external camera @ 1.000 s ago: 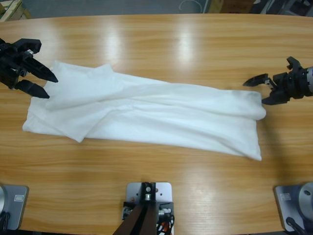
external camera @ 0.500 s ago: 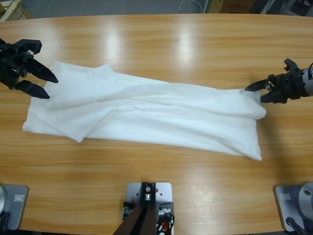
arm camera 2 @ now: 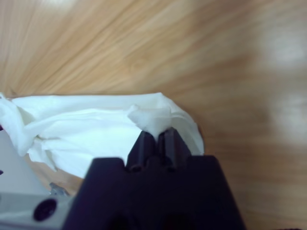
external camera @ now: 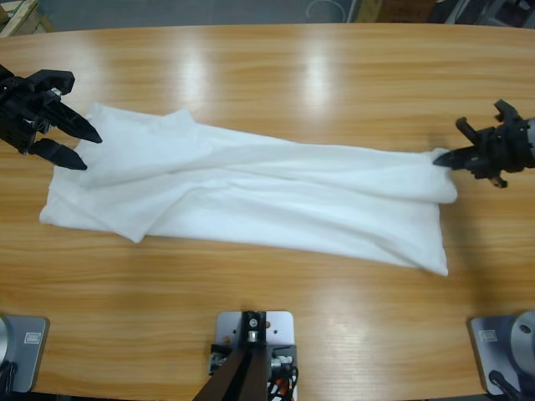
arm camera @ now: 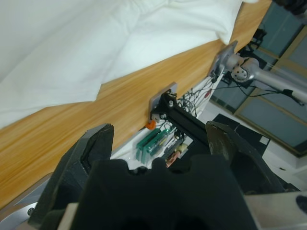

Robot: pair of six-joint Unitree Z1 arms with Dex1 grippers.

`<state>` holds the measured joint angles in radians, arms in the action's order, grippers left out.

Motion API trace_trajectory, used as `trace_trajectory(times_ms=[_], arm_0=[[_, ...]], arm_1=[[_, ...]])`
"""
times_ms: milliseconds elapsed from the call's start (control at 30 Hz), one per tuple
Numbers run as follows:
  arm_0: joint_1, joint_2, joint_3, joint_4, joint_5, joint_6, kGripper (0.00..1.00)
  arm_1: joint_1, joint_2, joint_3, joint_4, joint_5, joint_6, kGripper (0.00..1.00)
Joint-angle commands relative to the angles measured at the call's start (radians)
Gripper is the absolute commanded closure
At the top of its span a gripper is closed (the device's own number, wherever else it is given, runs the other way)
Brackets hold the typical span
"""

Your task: Fold clothes

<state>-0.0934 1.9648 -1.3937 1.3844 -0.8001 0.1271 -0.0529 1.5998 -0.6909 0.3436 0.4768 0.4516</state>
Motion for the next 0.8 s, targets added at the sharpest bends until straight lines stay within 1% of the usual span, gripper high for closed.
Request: trace_trajectory(times_ms=[33,167,267,433,500,600,633,700,767,800], arm_0=[[-0.006,0.071,0.018,-0.008,-0.018,0.012,0.244],[-0.015,0.069,0.026,-0.007,-0.021,0.012,0.244],[-0.017,0.063,0.029,-0.006,-0.024,0.012,0.244],[-0.032,0.061,0.034,-0.007,-0.028,0.012,0.244],[-0.034,0.062,0.035,-0.007,-0.028,0.012,0.243],[-0.034,0.058,0.033,-0.006,-0.03,0.012,0.245],[-0.034,0.052,0.033,-0.007,-0.029,0.012,0.243],[-0.034,0.051,0.033,-0.006,-0.031,0.012,0.245],[-0.033,0.053,0.033,-0.007,-0.033,0.012,0.244],[-0.033,0.054,0.033,-0.007,-0.035,0.012,0.244]], arm_1=[[0.076,-0.185,0.028,0.12,-0.041,0.044,1.0],[0.207,-0.234,0.03,0.123,-0.085,0.122,1.0],[0.223,-0.275,0.05,0.139,-0.103,0.141,1.0],[0.237,-0.393,0.159,0.165,-0.118,0.211,1.0],[0.272,-0.451,0.2,0.163,-0.122,0.249,1.0],[0.296,-0.458,0.209,0.159,-0.124,0.274,1.0],[0.303,-0.447,0.21,0.157,-0.124,0.276,0.883],[0.323,-0.422,0.209,0.151,-0.127,0.281,0.375],[0.331,-0.424,0.209,0.149,-0.131,0.283,0.089],[0.335,-0.431,0.209,0.15,-0.136,0.284,0.018]])
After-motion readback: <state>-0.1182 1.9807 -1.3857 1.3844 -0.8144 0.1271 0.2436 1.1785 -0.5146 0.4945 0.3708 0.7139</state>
